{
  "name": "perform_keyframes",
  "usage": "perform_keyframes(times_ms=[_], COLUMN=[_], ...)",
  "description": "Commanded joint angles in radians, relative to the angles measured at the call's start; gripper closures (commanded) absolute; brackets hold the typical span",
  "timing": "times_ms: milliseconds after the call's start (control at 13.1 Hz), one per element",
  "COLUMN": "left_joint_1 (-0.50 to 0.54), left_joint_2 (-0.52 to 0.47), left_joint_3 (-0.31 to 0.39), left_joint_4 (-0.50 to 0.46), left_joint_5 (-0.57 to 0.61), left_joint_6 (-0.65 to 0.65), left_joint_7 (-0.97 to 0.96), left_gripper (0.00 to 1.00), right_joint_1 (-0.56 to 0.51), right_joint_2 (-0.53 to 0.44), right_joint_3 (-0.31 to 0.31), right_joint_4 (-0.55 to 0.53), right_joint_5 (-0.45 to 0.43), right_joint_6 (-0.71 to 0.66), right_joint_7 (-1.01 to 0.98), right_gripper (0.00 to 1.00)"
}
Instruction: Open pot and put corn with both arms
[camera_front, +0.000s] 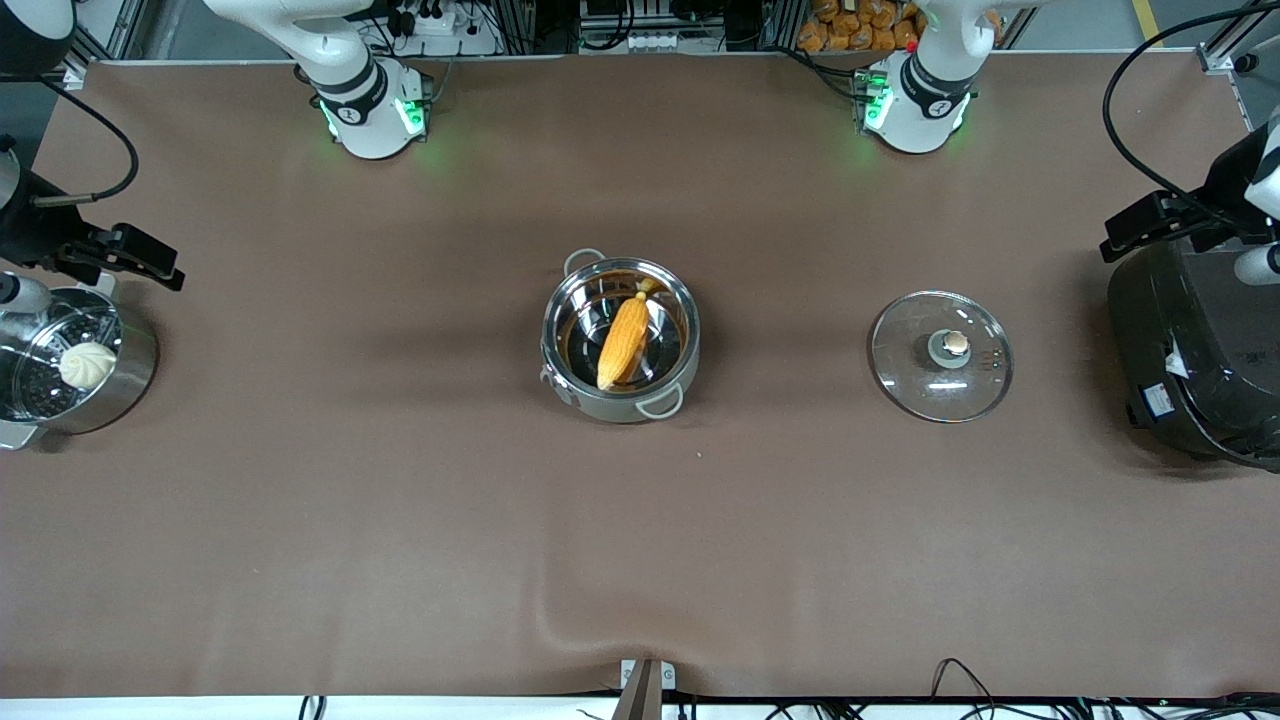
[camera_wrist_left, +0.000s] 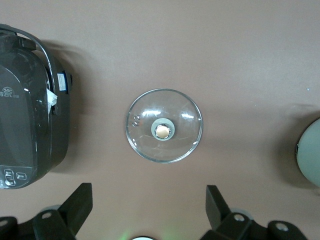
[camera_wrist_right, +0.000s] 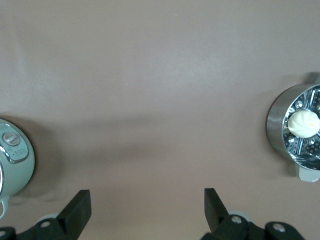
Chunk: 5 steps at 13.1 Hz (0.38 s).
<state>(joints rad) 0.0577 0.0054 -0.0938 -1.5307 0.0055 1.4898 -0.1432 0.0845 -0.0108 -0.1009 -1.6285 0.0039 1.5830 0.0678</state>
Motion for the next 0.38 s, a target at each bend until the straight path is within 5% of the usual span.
perform_keyframes(times_ms=[0, 306], left_joint_1=[-0.001, -0.006], left_joint_2=[-0.012, -0.013], left_joint_3=[0.000, 0.000], left_joint_4=[-0.005, 0.007], left_joint_5=[0.019, 0.008], left_joint_6=[0.007, -0.005], left_joint_7=[0.020, 0.019], left_gripper=[0.00, 0.00], right_joint_1=[-0.009, -0.008], right_joint_2=[-0.020, -0.020], right_joint_3=[0.007, 0.007], right_joint_4=[0.006, 0.016], right_joint_5=[-0.018, -0.016], right_joint_6=[-0.046, -0.080], right_joint_7=[0.015, 0.015], right_gripper=[0.00, 0.00])
